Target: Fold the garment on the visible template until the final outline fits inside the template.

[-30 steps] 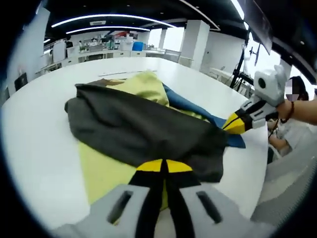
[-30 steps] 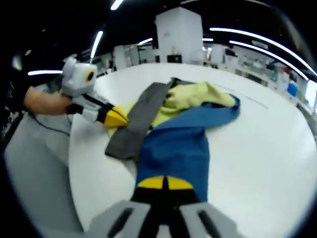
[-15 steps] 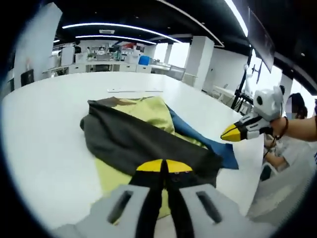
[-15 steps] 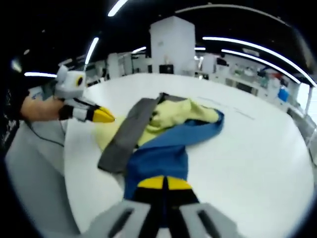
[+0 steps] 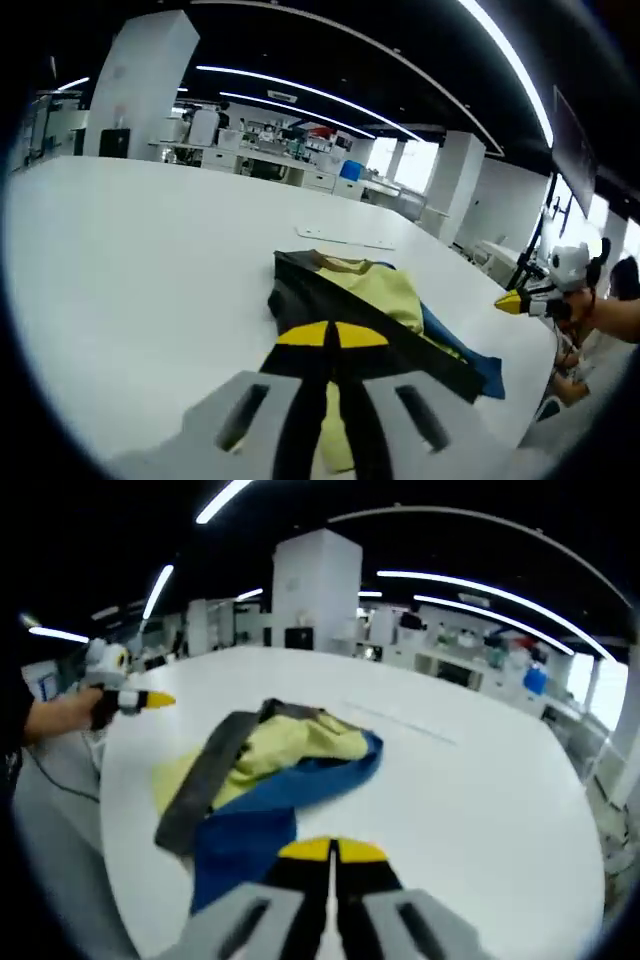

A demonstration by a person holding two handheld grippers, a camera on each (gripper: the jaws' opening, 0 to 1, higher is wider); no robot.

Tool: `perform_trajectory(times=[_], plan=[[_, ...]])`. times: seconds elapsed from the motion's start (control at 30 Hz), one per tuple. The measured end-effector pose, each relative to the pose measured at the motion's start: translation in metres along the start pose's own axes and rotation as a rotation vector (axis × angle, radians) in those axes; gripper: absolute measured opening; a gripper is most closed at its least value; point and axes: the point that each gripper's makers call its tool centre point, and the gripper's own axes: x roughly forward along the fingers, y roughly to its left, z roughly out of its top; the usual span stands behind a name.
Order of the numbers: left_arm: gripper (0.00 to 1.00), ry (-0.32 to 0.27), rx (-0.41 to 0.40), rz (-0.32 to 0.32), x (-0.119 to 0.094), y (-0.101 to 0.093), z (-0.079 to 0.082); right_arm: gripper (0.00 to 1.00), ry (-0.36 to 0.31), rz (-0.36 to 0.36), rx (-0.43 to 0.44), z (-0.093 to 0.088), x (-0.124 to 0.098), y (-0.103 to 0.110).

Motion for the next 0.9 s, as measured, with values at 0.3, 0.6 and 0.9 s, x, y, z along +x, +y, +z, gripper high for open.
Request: perform_trajectory(times=[0.3, 0.6, 0.9], plan=[[0.0, -0.086, -0.103, 0.092, -0.004, 0.043, 0.025, 0.0, -0.03, -0.018, 0.07, 0.01, -0.004, -0.015], [0.0, -0.059, -0.089, 0.082, -0.002, 0.039, 0.018, 0.0, 0.052, 0.123, 0.051, -0.013, 0.008, 0.024], [0.0, 0.01, 0.046, -0.032, 0.005, 0.005, 0.003, 0.0, 0.101, 0.217, 0.015, -0.024, 0.014, 0.059]])
